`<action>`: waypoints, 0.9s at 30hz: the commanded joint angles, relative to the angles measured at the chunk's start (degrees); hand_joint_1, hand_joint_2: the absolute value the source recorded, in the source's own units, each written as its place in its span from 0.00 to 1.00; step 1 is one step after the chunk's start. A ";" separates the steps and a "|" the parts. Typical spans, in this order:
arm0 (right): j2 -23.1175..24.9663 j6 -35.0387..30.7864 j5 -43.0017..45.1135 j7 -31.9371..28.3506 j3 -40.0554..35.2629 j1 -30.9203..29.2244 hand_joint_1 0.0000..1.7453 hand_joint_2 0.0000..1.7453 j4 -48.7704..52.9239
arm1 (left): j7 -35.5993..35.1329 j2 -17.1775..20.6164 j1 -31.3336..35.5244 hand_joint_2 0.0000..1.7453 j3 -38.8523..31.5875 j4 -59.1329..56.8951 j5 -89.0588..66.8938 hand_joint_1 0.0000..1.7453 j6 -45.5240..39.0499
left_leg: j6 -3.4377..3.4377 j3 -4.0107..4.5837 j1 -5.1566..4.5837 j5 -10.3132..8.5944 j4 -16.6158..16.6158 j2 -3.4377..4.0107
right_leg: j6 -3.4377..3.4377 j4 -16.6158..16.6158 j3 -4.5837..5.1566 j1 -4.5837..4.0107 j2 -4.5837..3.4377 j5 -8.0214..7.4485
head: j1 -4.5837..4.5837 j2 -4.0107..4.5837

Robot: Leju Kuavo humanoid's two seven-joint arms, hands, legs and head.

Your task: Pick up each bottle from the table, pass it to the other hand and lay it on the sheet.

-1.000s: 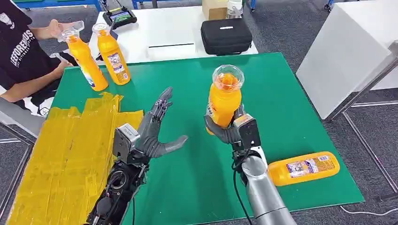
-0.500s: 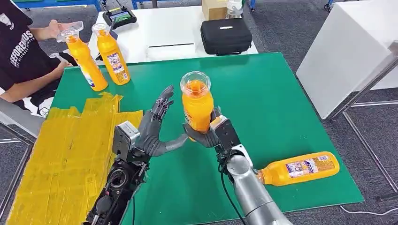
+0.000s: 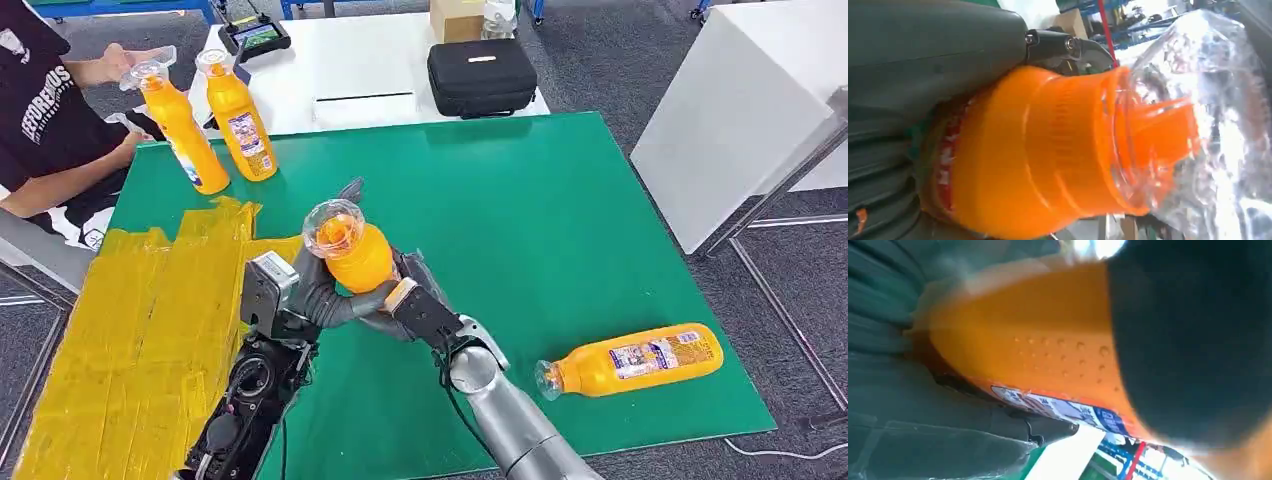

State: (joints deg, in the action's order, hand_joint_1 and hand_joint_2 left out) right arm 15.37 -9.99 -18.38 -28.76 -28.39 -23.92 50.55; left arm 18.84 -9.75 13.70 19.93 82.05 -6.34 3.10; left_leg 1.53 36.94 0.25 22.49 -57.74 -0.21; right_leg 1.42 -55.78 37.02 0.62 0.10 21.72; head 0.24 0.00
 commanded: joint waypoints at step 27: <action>-2.58 -2.39 0.12 -6.41 -5.05 0.93 1.00 1.00 1.61 | 0.91 1.41 2.42 1.00 -1.33 -5.76 3.19 1.00 -1.84 | -0.07 -0.32 0.03 0.14 0.00 0.01 | -0.05 0.01 -0.34 -0.04 0.00 0.14 | 0.00 0.00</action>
State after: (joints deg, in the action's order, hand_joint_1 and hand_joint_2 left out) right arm 14.51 -11.80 -18.64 -34.05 -30.73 -22.43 50.55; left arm 20.33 -9.57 13.94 20.74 79.76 -4.44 1.18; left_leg 1.53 36.95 0.25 22.49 -57.74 -0.21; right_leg 1.42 -55.78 37.01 0.63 0.10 21.72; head 0.24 0.00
